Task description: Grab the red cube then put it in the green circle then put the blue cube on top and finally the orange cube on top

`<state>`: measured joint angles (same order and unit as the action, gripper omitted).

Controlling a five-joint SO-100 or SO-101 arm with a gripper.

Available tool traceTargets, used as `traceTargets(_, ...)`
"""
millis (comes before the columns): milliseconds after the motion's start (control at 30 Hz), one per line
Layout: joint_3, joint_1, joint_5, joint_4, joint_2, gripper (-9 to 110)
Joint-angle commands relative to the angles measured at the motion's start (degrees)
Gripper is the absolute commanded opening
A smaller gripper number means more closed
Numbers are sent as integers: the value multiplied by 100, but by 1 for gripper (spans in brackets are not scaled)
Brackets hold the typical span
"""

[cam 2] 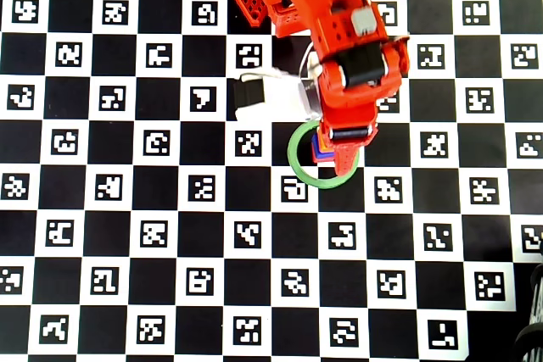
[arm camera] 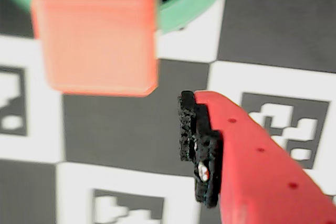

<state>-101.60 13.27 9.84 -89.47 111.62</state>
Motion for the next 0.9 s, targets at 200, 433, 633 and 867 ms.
traceTargets(200,-729,-1608,-1099,1266,1942,15)
traceTargets(433,-1573,-2496,-2101,2030,2496,-6)
traceTargets(633,-2531,-2795,-2874,3076,3243,-6)
traceTargets(867,-3542,-2751,-4737,3683,3885,-6)
